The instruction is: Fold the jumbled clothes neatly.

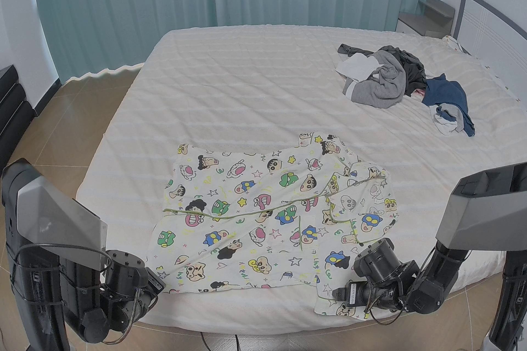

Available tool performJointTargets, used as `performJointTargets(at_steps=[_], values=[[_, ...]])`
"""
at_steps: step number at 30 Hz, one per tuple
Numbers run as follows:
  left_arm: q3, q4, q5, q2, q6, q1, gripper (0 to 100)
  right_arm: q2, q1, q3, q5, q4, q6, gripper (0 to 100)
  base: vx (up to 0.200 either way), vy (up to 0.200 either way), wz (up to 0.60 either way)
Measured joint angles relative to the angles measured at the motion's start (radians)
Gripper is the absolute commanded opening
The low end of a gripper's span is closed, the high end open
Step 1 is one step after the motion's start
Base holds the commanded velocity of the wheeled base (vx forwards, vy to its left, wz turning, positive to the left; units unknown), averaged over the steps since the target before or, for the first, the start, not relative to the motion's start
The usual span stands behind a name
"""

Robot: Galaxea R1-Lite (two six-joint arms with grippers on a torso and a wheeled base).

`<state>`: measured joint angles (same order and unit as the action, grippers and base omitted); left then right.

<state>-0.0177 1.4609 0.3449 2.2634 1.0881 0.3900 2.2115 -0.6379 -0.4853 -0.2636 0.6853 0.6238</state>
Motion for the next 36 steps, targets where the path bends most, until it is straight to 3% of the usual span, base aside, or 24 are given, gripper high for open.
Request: performJointTargets(at_steps=[15,16,36], values=[[0.000,0.000,-0.002,0.000,-0.001,0.003,0,0.043,-0.001,-0.049,0.032,0.005,0.007,100,0.000,0.000,0.00],[0.000,0.000,-0.002,0.000,-0.001,0.003,0,0.045,-0.001,-0.050,0.032,0.007,0.010,0,0.000,0.000,0.00],[0.000,-0.004,-0.010,0.004,-0.030,0.006,0,0.009,0.007,-0.027,0.033,-0.066,0.019,0,0.000,0.000,0.00]])
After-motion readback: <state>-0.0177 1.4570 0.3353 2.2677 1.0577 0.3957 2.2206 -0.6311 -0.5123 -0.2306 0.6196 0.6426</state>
